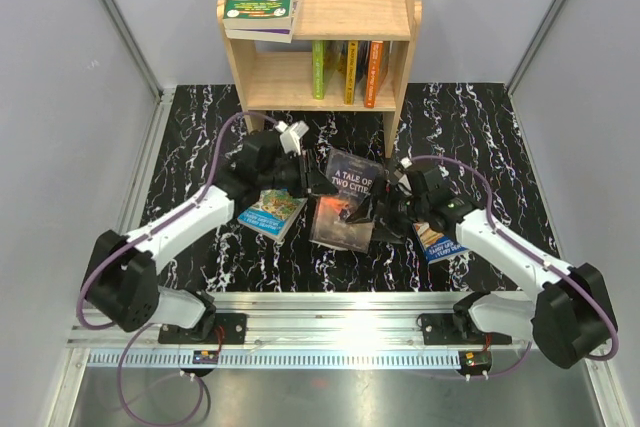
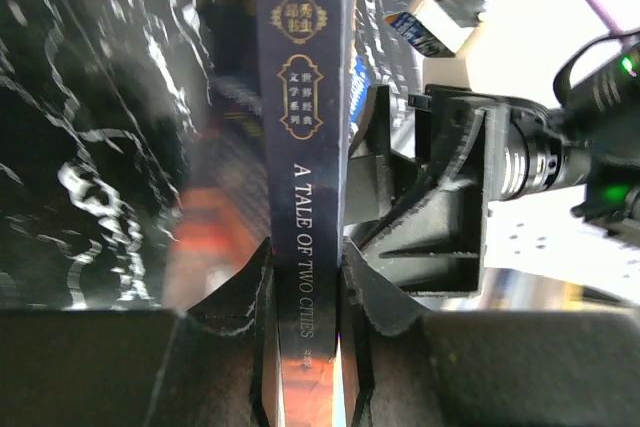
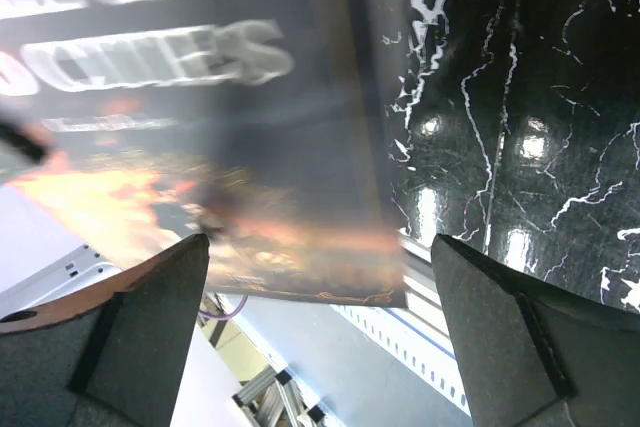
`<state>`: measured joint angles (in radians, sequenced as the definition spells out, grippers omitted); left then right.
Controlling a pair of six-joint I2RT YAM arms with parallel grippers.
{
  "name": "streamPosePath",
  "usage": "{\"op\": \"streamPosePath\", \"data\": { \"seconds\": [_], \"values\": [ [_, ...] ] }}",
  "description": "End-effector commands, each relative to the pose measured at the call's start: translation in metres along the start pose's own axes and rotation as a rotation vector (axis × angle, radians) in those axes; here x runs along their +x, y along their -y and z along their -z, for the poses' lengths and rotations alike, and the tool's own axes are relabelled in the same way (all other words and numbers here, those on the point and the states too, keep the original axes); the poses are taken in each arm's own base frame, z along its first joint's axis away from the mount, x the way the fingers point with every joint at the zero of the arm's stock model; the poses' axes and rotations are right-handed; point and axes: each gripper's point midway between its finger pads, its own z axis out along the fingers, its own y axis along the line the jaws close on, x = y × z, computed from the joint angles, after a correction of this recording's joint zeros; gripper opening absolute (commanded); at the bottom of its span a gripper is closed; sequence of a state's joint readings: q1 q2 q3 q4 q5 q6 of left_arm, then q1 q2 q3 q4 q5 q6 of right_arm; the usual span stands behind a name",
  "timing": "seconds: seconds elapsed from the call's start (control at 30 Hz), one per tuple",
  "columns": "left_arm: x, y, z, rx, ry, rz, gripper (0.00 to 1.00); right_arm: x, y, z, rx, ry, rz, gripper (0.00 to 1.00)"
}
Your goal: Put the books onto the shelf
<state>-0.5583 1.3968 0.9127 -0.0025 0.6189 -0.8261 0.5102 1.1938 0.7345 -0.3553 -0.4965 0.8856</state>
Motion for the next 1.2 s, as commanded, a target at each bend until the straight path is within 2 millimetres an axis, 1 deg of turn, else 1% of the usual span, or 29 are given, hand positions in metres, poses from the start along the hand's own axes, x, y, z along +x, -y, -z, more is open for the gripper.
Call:
{"op": "streamPosePath", "data": {
  "seconds": [0.0, 0.03, 0.07, 0.1, 0.17, 0.23, 0.3, 0.33, 0.37, 0.43, 0.47, 0.53, 0.57, 0.6, 0.63, 0.67, 0.7, 0.73, 0.77, 0.8, 0.83, 0.87, 0.9, 0.93, 1.0, 1.07, 1.1, 1.13, 1.17],
  "values": [
    [-0.024, 0.032, 0.030, -0.039, 0.060, -0.241, 0.00, -0.007, -0.025, 0.021, -0.036, 0.047, 0.103, 1.00],
    [-0.024, 0.033, 0.039, -0.072, 0.062, -0.253, 0.00, -0.009, -0.024, 0.024, -0.017, 0.066, 0.111, 1.00],
    [-0.033, 0.047, 0.046, -0.059, 0.085, -0.312, 0.00, -0.010, -0.025, 0.028, -0.010, 0.078, 0.119, 1.00],
    [-0.036, 0.053, 0.051, -0.058, 0.094, -0.332, 0.00, -0.008, -0.022, 0.032, 0.005, 0.079, 0.124, 1.00],
    [-0.046, 0.080, 0.064, -0.018, 0.137, -0.383, 0.00, -0.009, -0.029, 0.039, -0.020, 0.101, 0.138, 1.00],
    [-0.051, 0.110, 0.074, 0.076, 0.168, -0.417, 0.00, -0.010, -0.047, 0.046, -0.096, 0.119, 0.152, 1.00],
    [-0.058, 0.143, 0.084, 0.182, 0.205, -0.418, 0.00, -0.016, -0.072, 0.056, -0.186, 0.156, 0.181, 1.00],
    [-0.060, 0.153, 0.089, 0.211, 0.217, -0.413, 0.00, -0.016, -0.082, 0.061, -0.226, 0.157, 0.192, 1.00],
    [-0.061, 0.164, 0.093, 0.241, 0.222, -0.389, 0.00, -0.021, -0.099, 0.068, -0.281, 0.183, 0.207, 1.00],
    [-0.065, 0.188, 0.103, 0.312, 0.237, -0.400, 0.00, -0.024, -0.117, 0.076, -0.340, 0.194, 0.219, 1.00],
    [-0.065, 0.197, 0.107, 0.340, 0.236, -0.383, 0.00, -0.028, -0.136, 0.085, -0.401, 0.218, 0.235, 1.00],
    [-0.067, 0.225, 0.123, 0.422, 0.245, -0.383, 0.00, -0.030, -0.153, 0.094, -0.459, 0.224, 0.253, 1.00],
    [-0.069, 0.242, 0.135, 0.471, 0.259, -0.409, 0.00, -0.033, -0.171, 0.106, -0.516, 0.247, 0.283, 1.00],
    [-0.070, 0.244, 0.136, 0.483, 0.256, -0.398, 0.00, -0.033, -0.179, 0.111, -0.539, 0.252, 0.301, 1.00],
    [-0.071, 0.258, 0.146, 0.512, 0.261, -0.406, 0.00, -0.034, -0.186, 0.115, -0.550, 0.255, 0.314, 1.00],
    [-0.072, 0.271, 0.155, 0.552, 0.266, -0.400, 0.00, -0.036, -0.199, 0.126, -0.578, 0.275, 0.352, 1.00],
    [-0.073, 0.280, 0.161, 0.588, 0.266, -0.415, 0.00, -0.037, -0.205, 0.131, -0.589, 0.283, 0.369, 1.00],
    [-0.075, 0.296, 0.173, 0.628, 0.279, -0.435, 0.00, -0.037, -0.211, 0.136, -0.600, 0.285, 0.387, 1.00],
    [-0.074, 0.307, 0.180, 0.666, 0.263, -0.401, 0.00, -0.038, -0.221, 0.146, -0.622, 0.305, 0.419, 1.00],
    [-0.075, 0.318, 0.187, 0.719, 0.265, -0.427, 0.00, -0.037, -0.226, 0.151, -0.633, 0.310, 0.429, 1.00],
    [-0.075, 0.332, 0.199, 0.764, 0.256, -0.397, 0.00, -0.036, -0.231, 0.157, -0.647, 0.319, 0.443, 1.00],
    [-0.077, 0.338, 0.202, 0.790, 0.252, -0.388, 0.00, -0.037, -0.240, 0.167, -0.669, 0.338, 0.463, 1.00],
    [-0.075, 0.350, 0.214, 0.847, 0.265, -0.422, 0.00, -0.037, -0.245, 0.172, -0.682, 0.349, 0.472, 1.00],
    [-0.075, 0.358, 0.220, 0.875, 0.251, -0.386, 0.00, -0.035, -0.252, 0.180, -0.707, 0.356, 0.488, 1.00],
    [-0.074, 0.375, 0.237, 0.950, 0.259, -0.413, 0.00, -0.032, -0.272, 0.203, -0.781, 0.381, 0.524, 1.00],
    [-0.071, 0.387, 0.249, 1.007, 0.237, -0.377, 0.00, -0.028, -0.297, 0.231, -0.874, 0.425, 0.574, 1.00],
    [-0.070, 0.396, 0.259, 1.056, 0.247, -0.402, 0.00, -0.025, -0.304, 0.239, -0.901, 0.428, 0.593, 1.00],
    [-0.069, 0.402, 0.267, 1.090, 0.222, -0.365, 0.00, -0.024, -0.315, 0.252, -0.932, 0.446, 0.618, 1.00],
    [-0.068, 0.407, 0.274, 1.123, 0.220, -0.360, 0.00, -0.023, -0.321, 0.259, -0.953, 0.452, 0.633, 1.00]
  ]
}}
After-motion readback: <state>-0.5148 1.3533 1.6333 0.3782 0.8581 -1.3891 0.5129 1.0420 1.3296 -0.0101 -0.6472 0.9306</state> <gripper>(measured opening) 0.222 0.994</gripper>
